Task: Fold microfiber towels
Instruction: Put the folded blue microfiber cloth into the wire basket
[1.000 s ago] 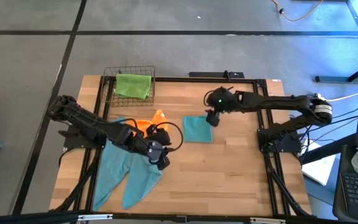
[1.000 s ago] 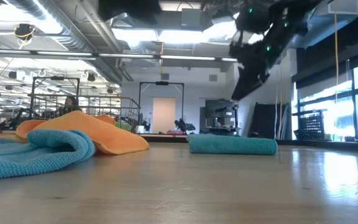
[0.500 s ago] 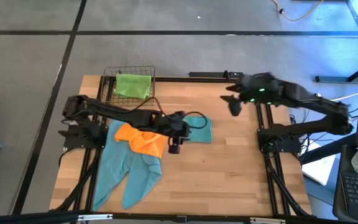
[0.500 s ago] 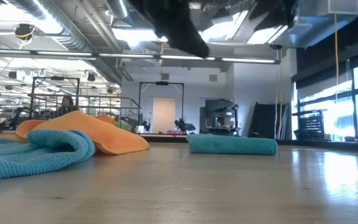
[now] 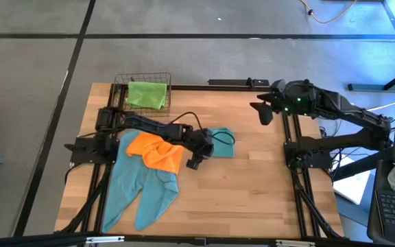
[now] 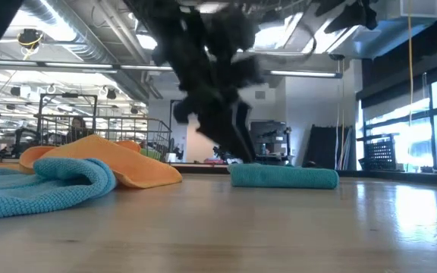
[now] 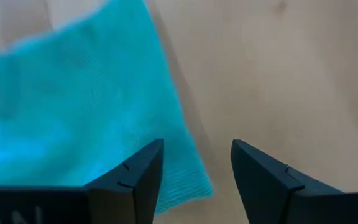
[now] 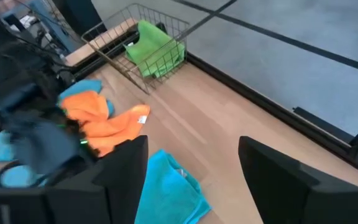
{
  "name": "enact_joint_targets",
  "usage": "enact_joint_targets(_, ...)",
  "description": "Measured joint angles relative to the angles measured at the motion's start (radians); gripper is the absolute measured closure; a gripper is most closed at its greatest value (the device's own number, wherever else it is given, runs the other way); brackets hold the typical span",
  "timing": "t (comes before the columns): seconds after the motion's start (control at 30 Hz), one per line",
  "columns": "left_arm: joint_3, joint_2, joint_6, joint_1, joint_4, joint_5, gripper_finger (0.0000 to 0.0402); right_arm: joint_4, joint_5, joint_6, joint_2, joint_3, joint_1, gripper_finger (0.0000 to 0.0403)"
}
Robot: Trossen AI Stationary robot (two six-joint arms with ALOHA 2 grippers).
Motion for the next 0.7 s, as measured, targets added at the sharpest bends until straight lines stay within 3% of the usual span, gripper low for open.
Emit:
enact_joint_targets(0.3, 0.0, 0.063, -0.089, 0.079, 0.009, 0.062, 0.022, -0.023, 0.0, 0.022, 0.023, -0.001, 0.038, 0.0151)
enact_joint_targets(0.5, 0.006, 0.09, -0.106, 0.068, 0.029, 0.072, 0.0221, -0.025, 0.001, 0.047, 0.026, -0.001, 0.039, 0.0151)
enact_joint_targets(0.7, 0.014, 0.086, -0.157, 0.015, 0.019, -0.031, 0.0252, -0.026, 0.001, 0.05, 0.026, -0.001, 0.039, 0.0151)
